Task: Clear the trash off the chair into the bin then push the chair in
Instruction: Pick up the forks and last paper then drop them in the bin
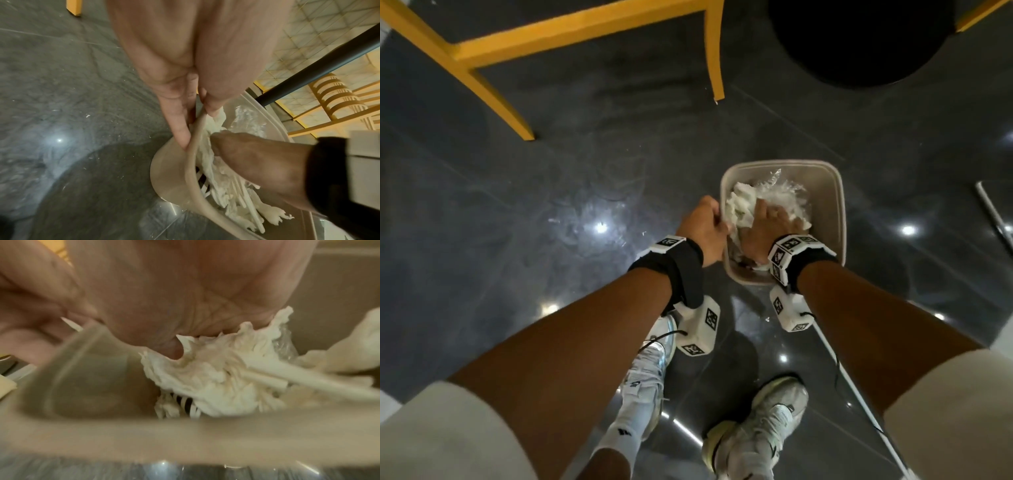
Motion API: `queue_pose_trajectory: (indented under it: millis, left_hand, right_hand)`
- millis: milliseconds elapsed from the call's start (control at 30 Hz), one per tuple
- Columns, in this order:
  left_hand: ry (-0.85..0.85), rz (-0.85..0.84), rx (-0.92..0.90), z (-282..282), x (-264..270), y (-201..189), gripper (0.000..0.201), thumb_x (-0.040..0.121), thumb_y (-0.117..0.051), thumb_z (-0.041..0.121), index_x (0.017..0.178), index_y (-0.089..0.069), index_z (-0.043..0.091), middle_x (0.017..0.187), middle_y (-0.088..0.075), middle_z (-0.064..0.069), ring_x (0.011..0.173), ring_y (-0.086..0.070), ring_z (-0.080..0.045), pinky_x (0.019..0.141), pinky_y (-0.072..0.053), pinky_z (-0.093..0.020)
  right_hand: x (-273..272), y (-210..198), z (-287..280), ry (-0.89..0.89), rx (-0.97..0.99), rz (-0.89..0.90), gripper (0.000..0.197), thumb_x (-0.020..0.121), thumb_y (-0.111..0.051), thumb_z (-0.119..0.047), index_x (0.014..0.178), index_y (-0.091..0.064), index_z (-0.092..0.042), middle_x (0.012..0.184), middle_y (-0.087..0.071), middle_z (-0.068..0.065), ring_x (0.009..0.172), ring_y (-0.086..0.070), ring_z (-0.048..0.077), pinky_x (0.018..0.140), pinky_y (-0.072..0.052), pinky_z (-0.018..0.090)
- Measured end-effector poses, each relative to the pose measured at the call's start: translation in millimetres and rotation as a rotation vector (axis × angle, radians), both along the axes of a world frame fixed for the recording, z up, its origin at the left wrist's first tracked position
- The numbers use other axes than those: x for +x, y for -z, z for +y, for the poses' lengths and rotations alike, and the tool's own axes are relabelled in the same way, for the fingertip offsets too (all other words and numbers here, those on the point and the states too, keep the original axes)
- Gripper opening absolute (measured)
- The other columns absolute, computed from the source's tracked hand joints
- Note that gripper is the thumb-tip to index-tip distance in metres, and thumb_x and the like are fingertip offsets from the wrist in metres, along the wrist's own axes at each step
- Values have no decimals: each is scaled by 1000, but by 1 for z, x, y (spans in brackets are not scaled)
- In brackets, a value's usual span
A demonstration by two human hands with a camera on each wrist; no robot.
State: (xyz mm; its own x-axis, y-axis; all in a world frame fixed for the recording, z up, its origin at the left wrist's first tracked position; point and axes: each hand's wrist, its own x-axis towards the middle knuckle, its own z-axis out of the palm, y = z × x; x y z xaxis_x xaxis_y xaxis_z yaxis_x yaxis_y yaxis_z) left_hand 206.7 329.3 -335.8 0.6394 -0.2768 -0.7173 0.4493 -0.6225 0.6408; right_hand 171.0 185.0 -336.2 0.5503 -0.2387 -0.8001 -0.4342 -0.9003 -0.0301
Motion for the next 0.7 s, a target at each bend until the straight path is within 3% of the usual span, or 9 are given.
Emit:
queue_pose_trajectory:
  millis: [100, 200, 333, 433, 500, 600, 700]
  left_hand:
    - [-1, 16, 57, -5, 1, -10, 15, 82, -56, 32, 78, -43, 38, 95, -67, -10, 91, -70, -32, 74, -60, -54]
    - [44, 11, 126, -7, 3, -18, 9, 84, -57, 28, 86, -47, 29, 100, -67, -12, 93, -69, -35, 77, -60, -53]
    - [140, 49, 242, -9, 10, -28, 32, 73, -51, 33, 100, -53, 17, 107, -66, -21, 94, -68, -41, 79, -59, -53]
    - [210, 18, 299, -10, 15, -45, 39, 77, -55, 30, 105, -61, 6, 110, -68, -24, 98, -68, -40, 77, -53, -37]
    - [242, -23, 344, -11, 15, -49, 40, 83, -57, 28, 115, -60, 4, 119, -65, -21, 107, -64, -37, 79, -46, -35]
    - [231, -72, 349, -13, 10, -63, 39, 88, -56, 24, 124, -54, 10, 128, -60, -14, 116, -58, -33, 93, -46, -37]
    - [261, -164, 344, -22, 7, -87, 34, 92, -51, 17, 124, -56, 8, 128, -61, -15, 118, -57, -34, 89, -44, -34]
  right_hand:
    - [-3, -27, -11, -10, 23, -23, 78, 99, -34, -46, 158, 10, -21, 168, -5, 4, 155, -5, 31, 121, -14, 60]
    - [-9, -39, -24, -61, 52, -72, 78, 97, -39, -34, 158, 8, -24, 167, -10, 1, 152, -17, 34, 118, -24, 61]
    - [-10, -55, -35, -188, 31, -182, 68, 92, -43, -29, 155, -17, -25, 162, -25, 6, 144, -32, 41, 115, -31, 57]
    - [-9, -77, -35, -238, -54, -269, 56, 97, -43, -22, 151, -31, -25, 158, -32, 3, 138, -43, 36, 107, -39, 51]
    - [-10, -85, -34, -180, -61, -293, 50, 97, -45, -20, 146, -39, -22, 153, -38, 6, 130, -51, 35, 99, -47, 47]
    - [-20, -89, -33, 94, 117, -301, 43, 96, -47, -22, 139, -49, -20, 145, -48, 7, 128, -53, 31, 103, -48, 44]
    - [-33, -95, -36, 375, 209, -350, 35, 94, -49, -24, 128, -60, -23, 131, -61, 4, 114, -61, 26, 97, -52, 37]
